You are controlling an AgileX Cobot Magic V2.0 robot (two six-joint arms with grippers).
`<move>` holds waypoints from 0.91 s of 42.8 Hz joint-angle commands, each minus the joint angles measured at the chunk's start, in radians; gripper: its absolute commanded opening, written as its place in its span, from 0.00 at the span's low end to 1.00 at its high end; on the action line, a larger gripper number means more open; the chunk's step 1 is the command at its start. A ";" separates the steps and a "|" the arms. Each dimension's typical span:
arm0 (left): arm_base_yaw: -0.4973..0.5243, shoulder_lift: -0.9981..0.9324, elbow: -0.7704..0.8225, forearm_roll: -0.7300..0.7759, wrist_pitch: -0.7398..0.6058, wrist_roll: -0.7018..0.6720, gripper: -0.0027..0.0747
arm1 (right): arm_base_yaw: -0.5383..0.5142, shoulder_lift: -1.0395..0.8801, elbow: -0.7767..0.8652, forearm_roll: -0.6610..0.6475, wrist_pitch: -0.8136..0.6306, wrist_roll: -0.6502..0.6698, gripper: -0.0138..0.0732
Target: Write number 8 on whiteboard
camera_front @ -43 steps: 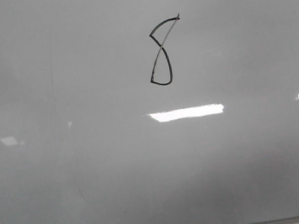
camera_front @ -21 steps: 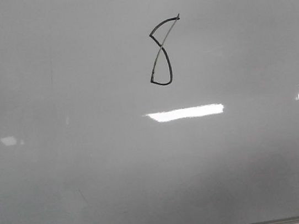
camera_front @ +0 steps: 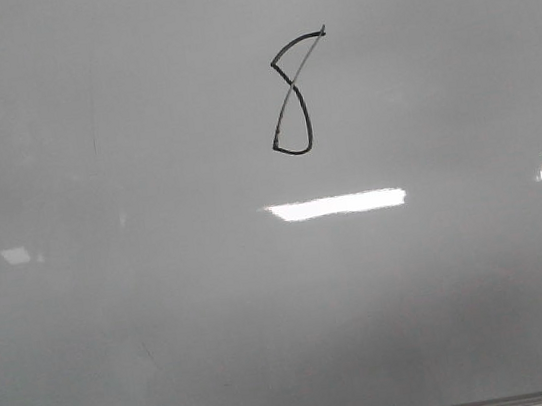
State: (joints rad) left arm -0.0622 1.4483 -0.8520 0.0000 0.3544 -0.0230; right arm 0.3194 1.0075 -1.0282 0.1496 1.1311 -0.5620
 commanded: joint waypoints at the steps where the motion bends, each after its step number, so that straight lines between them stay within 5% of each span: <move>1: -0.001 -0.085 -0.057 0.005 0.033 -0.007 0.63 | -0.017 -0.041 -0.022 -0.008 -0.066 0.100 0.67; 13: -0.049 -0.285 -0.134 0.008 0.252 0.039 0.63 | -0.125 -0.189 0.002 -0.083 -0.133 0.423 0.67; 33: -0.293 -0.663 -0.082 -0.015 0.409 0.061 0.63 | -0.137 -0.487 0.173 -0.087 -0.170 0.474 0.66; 39: -0.295 -0.698 -0.065 -0.019 0.409 0.061 0.62 | -0.137 -0.496 0.179 -0.087 -0.163 0.483 0.49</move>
State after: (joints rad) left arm -0.3492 0.7668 -0.8967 -0.0083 0.8190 0.0392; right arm 0.1907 0.5093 -0.8300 0.0673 1.0278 -0.0842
